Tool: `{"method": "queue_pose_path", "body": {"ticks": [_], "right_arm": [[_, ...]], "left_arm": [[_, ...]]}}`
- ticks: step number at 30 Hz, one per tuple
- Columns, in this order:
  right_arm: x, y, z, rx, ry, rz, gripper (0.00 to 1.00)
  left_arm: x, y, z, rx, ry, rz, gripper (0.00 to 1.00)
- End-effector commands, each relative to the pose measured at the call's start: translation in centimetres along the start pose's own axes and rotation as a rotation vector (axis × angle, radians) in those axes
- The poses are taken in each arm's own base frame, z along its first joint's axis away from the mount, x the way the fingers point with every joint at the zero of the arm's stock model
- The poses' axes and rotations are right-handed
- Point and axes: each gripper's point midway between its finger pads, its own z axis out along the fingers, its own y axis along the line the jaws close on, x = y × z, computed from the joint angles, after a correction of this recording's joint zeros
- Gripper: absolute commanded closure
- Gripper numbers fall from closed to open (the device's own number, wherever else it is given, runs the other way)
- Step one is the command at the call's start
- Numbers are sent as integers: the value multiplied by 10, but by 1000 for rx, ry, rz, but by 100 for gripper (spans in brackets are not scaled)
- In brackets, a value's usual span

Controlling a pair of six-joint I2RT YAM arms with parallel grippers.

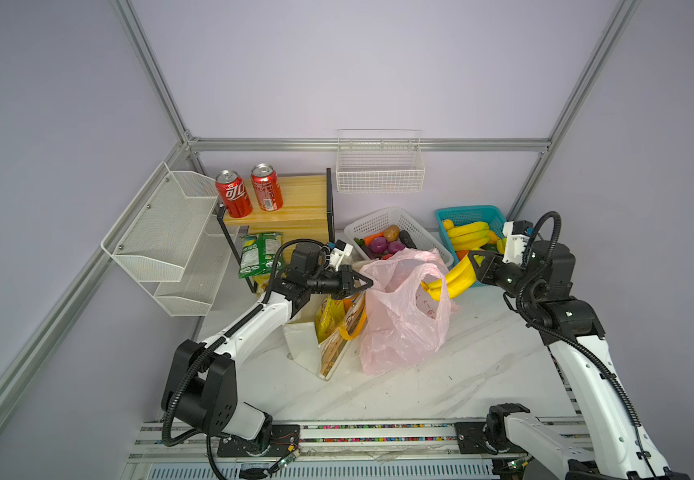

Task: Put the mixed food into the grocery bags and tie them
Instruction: 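Lift the bananas with the right gripper and lower them into the pink bag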

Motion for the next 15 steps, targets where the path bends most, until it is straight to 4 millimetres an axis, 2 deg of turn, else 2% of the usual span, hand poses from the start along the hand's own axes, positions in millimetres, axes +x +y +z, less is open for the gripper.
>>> {"method": "queue_pose_path", "body": {"ticks": [1,7,15], "right_arm": [[4,14,13,-11,-38,22,90],[46,26,38,-23,-32,18,90],[94,29,70,-21,-9,-124,89]], "left_arm": [[3,-1,-3,10,-10,27,100],[4,-4,-2,16,-7,33,100],[5,-9,-1,27,2,39,100]]}}
